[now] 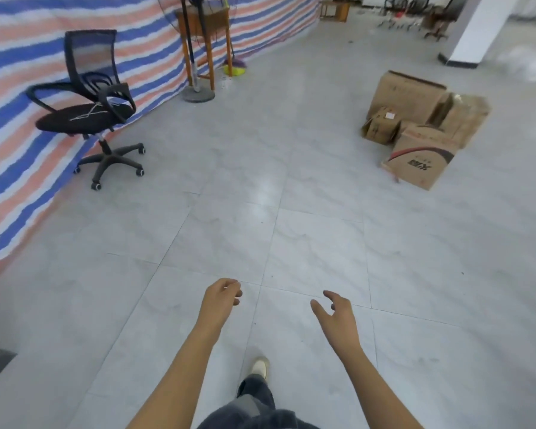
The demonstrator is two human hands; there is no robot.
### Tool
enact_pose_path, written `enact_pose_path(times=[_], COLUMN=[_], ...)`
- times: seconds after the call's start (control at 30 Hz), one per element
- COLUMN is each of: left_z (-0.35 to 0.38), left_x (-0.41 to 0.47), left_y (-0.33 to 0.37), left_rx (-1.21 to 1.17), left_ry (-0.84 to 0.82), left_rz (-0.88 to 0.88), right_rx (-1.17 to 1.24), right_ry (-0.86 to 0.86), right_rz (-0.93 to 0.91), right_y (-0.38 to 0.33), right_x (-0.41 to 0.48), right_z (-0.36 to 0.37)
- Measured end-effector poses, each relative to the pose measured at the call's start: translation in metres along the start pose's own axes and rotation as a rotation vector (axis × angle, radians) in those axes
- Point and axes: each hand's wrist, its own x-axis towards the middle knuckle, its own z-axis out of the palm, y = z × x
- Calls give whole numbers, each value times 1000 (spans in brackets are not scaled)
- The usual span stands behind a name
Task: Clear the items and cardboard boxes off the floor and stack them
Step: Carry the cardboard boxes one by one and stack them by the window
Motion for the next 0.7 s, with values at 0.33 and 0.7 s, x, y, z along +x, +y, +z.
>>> enact_pose_path(times=[0.33,0.7], left_z=[52,129], left_x=[148,259], left_y=[90,145], left_rx=[-50,97], left_ry=[-176,-230], left_rz=[-31,-90], right_rx=[-23,-12], right_ry=[135,186], right_rz=[113,233], right_y=[-51,-52], right_x=[127,256], right_z=[-5,-34])
